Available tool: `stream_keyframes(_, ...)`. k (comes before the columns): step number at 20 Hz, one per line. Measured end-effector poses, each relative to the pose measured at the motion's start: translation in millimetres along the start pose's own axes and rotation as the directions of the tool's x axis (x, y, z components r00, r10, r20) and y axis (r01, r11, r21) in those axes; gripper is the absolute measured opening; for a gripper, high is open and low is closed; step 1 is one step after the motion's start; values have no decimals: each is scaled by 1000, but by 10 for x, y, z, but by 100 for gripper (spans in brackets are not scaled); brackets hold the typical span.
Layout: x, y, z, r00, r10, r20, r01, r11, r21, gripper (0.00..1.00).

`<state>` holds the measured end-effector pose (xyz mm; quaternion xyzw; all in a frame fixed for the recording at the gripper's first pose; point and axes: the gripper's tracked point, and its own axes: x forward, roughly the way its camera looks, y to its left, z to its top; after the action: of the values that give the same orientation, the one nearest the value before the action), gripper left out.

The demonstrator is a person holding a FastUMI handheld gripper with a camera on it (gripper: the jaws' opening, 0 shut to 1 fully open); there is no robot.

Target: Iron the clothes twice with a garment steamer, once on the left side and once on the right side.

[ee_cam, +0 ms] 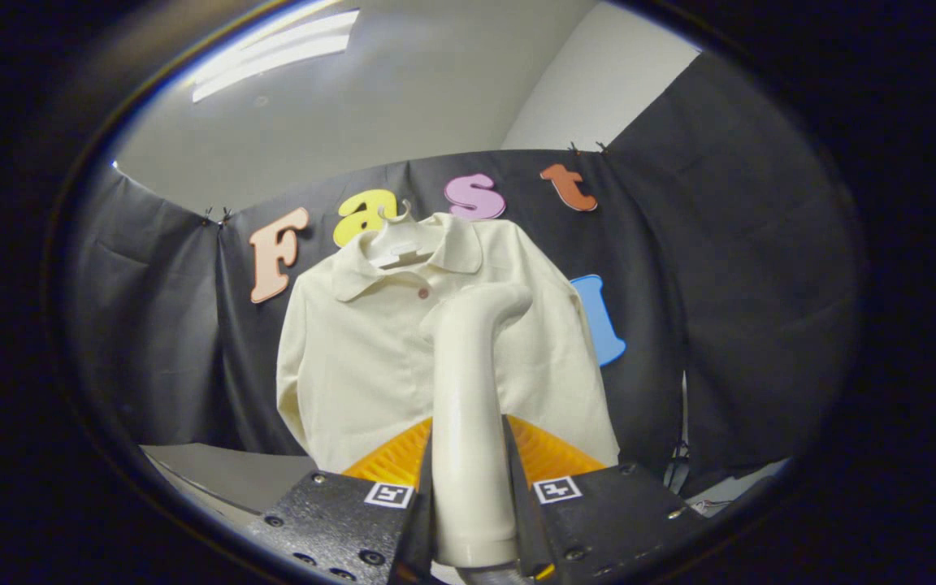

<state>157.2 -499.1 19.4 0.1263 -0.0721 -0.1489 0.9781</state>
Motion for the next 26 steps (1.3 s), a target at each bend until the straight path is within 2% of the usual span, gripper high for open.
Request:
stream_keyframes(12, 642, -102, -171, 1000, 0, -1, 0, 1000, 29, 39)
stream_keyframes(15, 687, -125, -180, 1000, 7, 18, -8, 998, 68, 39)
stream_keyframes(26, 499, -303, -729, 997, -15, -75, 24, 994, 111, 40)
